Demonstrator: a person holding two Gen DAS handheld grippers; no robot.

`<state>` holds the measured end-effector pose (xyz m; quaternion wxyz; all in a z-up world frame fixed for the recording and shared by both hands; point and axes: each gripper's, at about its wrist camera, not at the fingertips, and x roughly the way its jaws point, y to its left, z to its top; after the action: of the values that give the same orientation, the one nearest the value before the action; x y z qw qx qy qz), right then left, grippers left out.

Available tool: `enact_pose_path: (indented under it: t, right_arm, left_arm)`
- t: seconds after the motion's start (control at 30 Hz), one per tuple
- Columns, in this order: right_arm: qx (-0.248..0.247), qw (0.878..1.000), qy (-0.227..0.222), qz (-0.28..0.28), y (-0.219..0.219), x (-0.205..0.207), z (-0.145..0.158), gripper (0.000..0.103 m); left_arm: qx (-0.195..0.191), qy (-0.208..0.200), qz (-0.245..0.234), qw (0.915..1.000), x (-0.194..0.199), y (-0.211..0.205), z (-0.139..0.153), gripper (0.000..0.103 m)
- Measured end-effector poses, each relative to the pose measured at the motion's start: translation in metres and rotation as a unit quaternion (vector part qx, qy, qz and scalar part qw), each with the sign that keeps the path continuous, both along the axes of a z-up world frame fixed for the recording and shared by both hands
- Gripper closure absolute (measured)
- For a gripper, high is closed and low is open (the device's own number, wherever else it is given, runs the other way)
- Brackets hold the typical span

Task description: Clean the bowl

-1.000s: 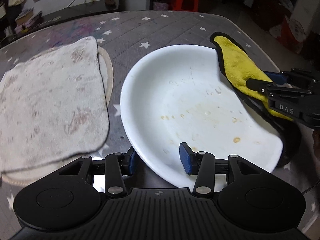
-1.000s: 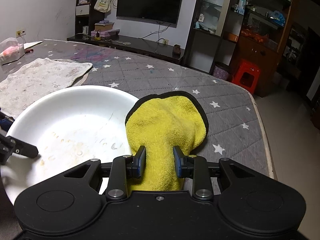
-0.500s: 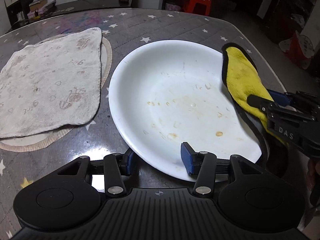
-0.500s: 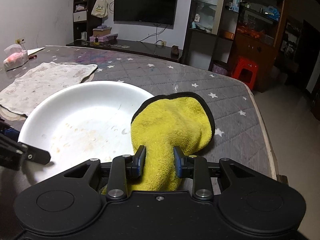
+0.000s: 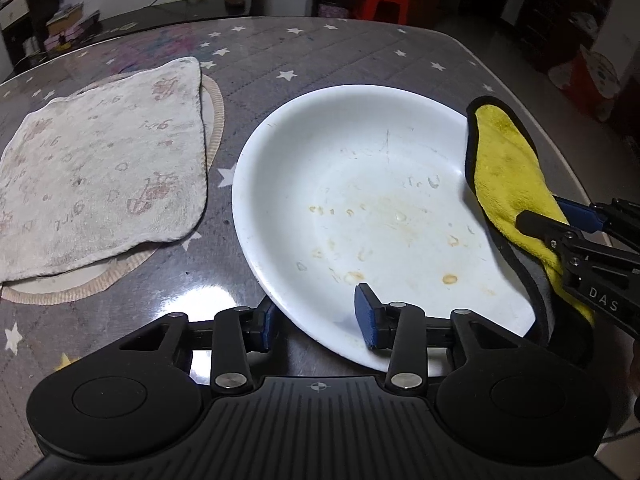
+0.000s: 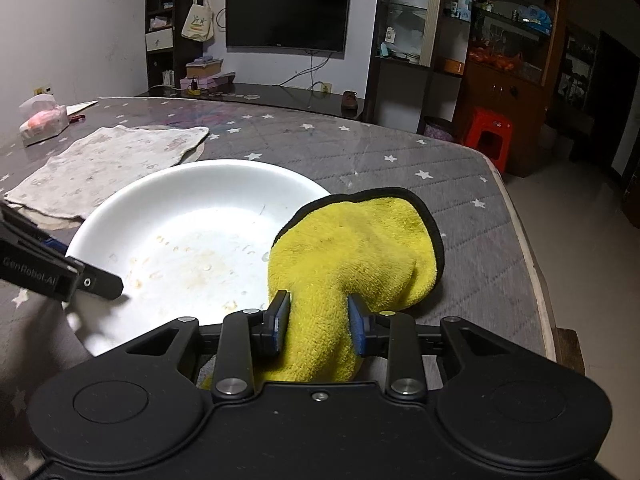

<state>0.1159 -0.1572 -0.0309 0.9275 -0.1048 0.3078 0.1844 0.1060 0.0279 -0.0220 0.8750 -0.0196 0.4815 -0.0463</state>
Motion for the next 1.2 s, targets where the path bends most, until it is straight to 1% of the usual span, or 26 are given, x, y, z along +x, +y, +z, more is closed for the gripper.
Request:
enact_pose_path:
  t: [0.2,0.7,0.8,1.2]
  right_arm:
    - [-0.006,1.0,-0.001,0.0,-0.003,-0.002,0.002,0.069]
    - [-0.041,0.999,-0.011,0.012,0.011,0.04,-0.002,0.069]
    - [-0.046,0.999,-0.013,0.016,0.008,0.039,-0.006,0.069]
    - [-0.068,0.997,-0.023,0.034,0.026,0.063,-0.006,0.069]
  left_arm:
    - [0.004,-0.003,-0.017,0.9999,-0.001,0.0,0.0,0.062]
    - [0.009,0.005,-0.046,0.9989,0.004,0.002,0.0,0.06]
    - [0.01,0.006,-0.05,0.9987,0.005,0.003,0.001,0.059]
    - [0.018,0.008,-0.059,0.9981,0.006,0.003,0.001,0.058]
